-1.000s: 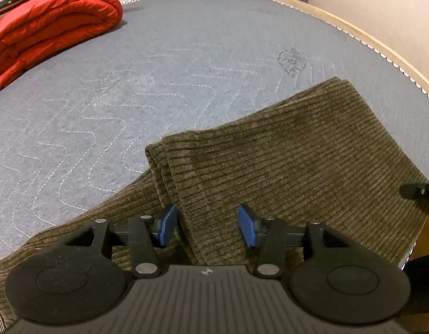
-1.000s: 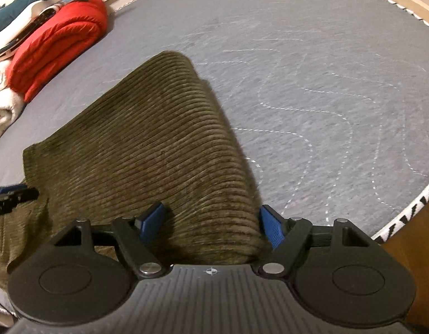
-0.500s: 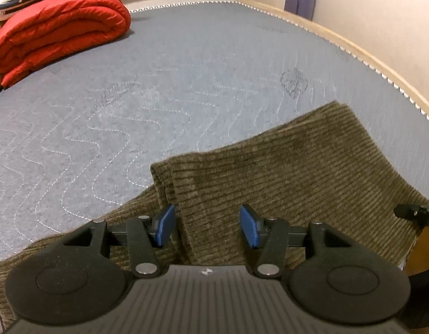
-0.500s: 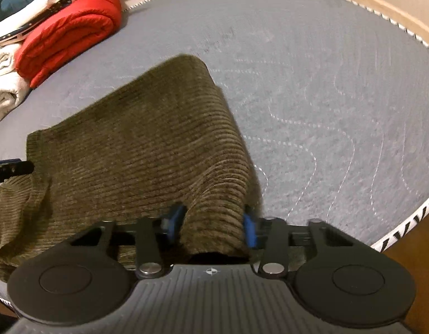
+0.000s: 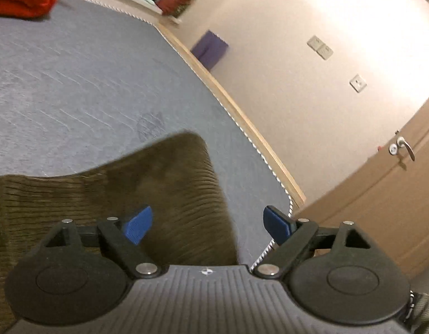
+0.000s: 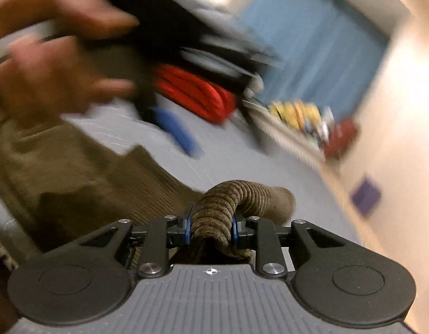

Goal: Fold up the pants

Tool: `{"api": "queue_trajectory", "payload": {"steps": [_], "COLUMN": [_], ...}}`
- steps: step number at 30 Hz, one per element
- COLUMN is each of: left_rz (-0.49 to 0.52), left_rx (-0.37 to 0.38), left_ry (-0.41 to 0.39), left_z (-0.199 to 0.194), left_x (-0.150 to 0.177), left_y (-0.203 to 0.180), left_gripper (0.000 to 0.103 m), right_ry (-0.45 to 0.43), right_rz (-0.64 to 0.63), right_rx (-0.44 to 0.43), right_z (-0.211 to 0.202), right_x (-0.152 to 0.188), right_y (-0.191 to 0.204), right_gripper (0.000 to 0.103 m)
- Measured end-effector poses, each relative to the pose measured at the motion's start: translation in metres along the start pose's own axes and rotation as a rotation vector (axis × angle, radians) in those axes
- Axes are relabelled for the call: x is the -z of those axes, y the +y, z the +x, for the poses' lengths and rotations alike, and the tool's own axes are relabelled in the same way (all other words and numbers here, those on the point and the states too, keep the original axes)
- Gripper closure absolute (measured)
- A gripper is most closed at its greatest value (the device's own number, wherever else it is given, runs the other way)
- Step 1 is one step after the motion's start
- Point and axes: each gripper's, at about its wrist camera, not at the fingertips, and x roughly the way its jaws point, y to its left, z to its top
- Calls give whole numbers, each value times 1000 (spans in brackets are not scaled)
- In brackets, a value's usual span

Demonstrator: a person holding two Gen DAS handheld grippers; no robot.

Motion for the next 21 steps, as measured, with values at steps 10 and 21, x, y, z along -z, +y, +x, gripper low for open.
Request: {"api": "queue_trajectory", "payload": {"steps": [10,21], "left_rz": [174,-109], "left_rx": [-383,-531], "left_ry": [61,-60], "left_z": [-5,-161], "left_x": [3,24], "left_y": [15,137], "left_gripper": [79,81], "right_ry": [-151,-48], "right_rz": [-293,77], "right_rx": [-93,-997], "right_z": [-18,-35], "right_x": [-21,-80], "right_y": [67,51], "right_gripper": [76,80]}}
